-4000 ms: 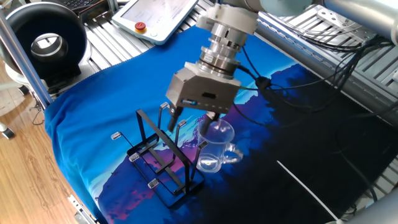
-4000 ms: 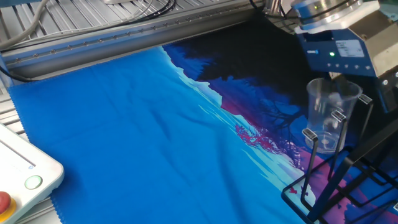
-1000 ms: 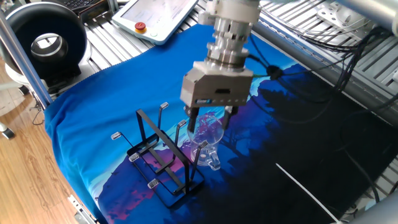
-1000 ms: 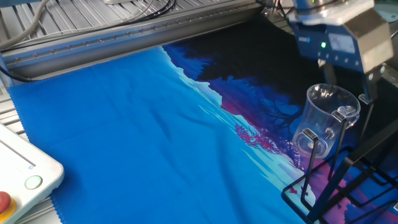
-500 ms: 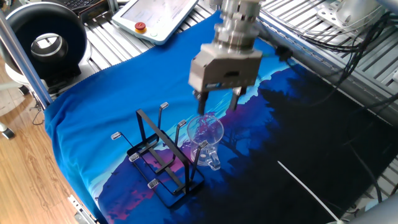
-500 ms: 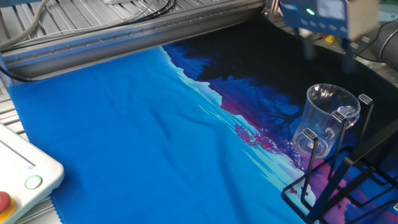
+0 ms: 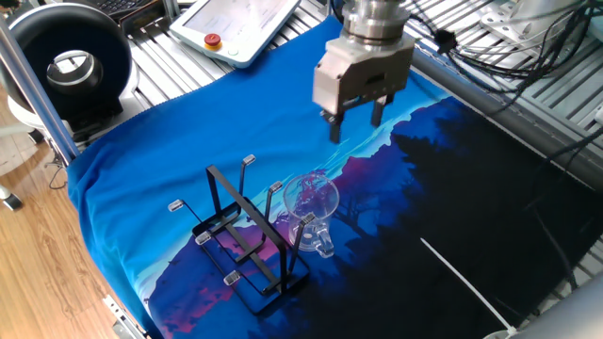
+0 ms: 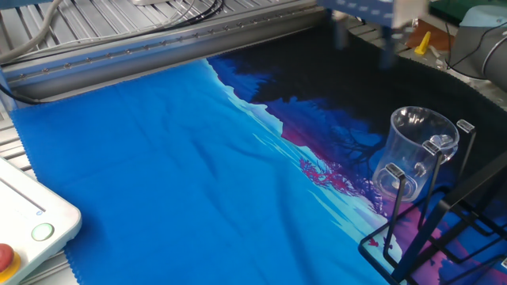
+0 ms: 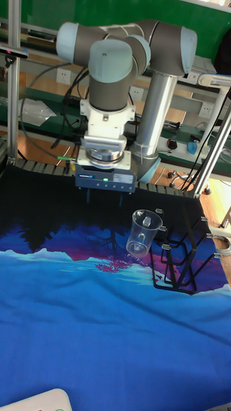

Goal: Take the cup off the cup rack

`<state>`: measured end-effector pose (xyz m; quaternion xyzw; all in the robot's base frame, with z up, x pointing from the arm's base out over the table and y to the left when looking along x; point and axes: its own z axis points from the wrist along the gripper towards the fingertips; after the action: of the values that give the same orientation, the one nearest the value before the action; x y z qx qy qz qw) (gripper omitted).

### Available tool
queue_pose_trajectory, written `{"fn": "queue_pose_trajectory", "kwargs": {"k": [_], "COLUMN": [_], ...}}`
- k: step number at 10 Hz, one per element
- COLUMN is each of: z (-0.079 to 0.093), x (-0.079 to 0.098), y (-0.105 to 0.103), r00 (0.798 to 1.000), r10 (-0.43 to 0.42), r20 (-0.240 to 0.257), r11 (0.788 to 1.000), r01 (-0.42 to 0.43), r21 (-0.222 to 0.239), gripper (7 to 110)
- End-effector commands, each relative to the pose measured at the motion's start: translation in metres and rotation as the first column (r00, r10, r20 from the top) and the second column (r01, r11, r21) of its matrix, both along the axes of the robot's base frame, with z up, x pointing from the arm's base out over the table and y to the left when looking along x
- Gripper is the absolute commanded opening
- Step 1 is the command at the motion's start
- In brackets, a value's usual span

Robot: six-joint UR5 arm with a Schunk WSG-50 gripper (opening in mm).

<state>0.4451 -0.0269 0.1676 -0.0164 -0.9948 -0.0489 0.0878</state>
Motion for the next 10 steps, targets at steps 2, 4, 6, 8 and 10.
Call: {"fn": "queue_pose_trajectory", "kwargs": {"k": [2, 4, 6, 8, 10], "z": [0.011, 0.007, -0.002, -0.015, -0.025], "x": [0.04, 0.047, 0.038, 0.055, 0.075], "y": [-0.054, -0.061, -0.059, -0.053, -0.044], "r00": [0.992, 0.982, 0.982, 0.981, 0.98], "r10": [0.077, 0.095, 0.076, 0.072, 0.068], "r20": [0.095, 0.161, 0.17, 0.181, 0.186], "r11": [0.996, 0.994, 0.995, 0.997, 0.997], "r01": [-0.072, -0.084, -0.065, -0.064, -0.062], "r21": [-0.059, -0.072, -0.07, -0.049, -0.036], "gripper": [7, 7, 7, 7, 7]}}
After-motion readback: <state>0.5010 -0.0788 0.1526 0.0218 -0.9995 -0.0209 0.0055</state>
